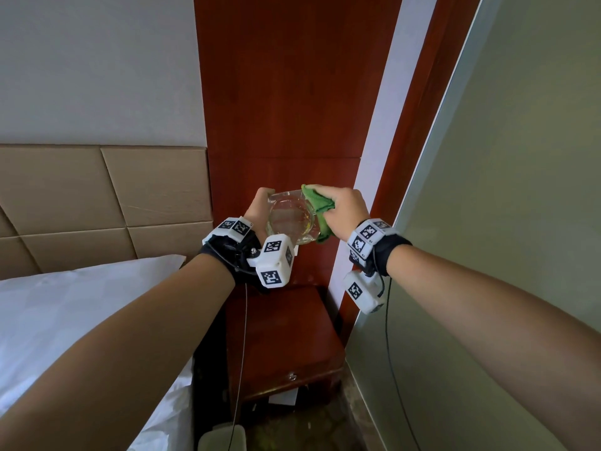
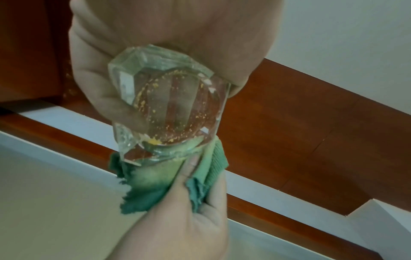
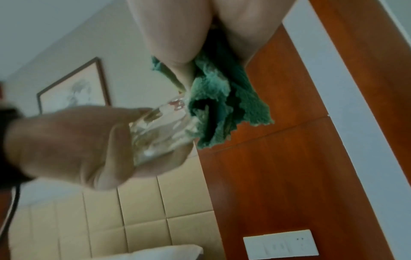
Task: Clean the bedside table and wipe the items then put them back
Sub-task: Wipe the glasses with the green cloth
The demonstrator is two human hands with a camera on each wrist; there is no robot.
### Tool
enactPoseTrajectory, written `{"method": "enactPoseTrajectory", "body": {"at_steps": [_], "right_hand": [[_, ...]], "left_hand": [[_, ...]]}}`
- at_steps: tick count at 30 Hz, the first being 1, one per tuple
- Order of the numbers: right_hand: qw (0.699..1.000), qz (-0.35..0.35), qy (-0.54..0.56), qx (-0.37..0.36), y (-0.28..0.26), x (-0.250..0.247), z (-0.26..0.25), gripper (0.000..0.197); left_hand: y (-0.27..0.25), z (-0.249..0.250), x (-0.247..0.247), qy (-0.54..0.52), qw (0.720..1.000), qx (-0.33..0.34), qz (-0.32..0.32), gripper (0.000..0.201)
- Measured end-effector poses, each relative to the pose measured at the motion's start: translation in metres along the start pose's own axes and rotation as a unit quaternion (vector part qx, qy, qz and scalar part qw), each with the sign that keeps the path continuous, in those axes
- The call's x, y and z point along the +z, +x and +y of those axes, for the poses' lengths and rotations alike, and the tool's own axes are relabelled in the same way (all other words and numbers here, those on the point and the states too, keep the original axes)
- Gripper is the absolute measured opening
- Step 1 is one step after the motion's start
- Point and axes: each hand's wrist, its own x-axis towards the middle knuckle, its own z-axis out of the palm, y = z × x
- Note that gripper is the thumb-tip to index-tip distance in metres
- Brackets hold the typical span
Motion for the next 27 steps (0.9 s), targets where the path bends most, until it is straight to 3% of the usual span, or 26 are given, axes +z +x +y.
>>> {"method": "enactPoseTrajectory", "body": {"at_steps": [2,6,13,17,21,24,27], "right_hand": [[0.999,-0.014,-0.038,-0.017,-0.006,0.001,-0.001,0.069],[0.992,-0.068,-0.088,-0.061,-0.019,0.005,0.001,0.069],[0.976,-0.096,-0.158,-0.118,-0.027,0.016,0.006,0.069],[0.984,-0.111,-0.111,-0.085,-0.027,0.013,0.006,0.059],[0.995,-0.062,-0.058,-0.047,-0.023,0.011,0.005,0.048],[0.997,-0.013,-0.029,-0.068,-0.019,0.012,0.005,0.048],[0.994,0.012,-0.045,-0.097,-0.015,0.016,0.002,0.042]], "left_hand": [[0.001,0.001,0.0,-0.019,1.0,0.012,0.016,0.049],[0.007,0.002,-0.008,-0.084,0.996,0.02,0.033,0.055],[0.01,-0.001,-0.01,-0.103,0.991,0.038,0.074,0.057],[0.006,0.001,-0.012,-0.047,0.993,0.067,0.082,0.052],[0.002,0.007,-0.018,0.034,0.994,0.07,0.082,0.06],[-0.002,0.009,-0.015,0.122,0.975,0.114,0.147,0.054],[-0.003,0.006,-0.012,0.127,0.973,0.124,0.145,0.05]]}}
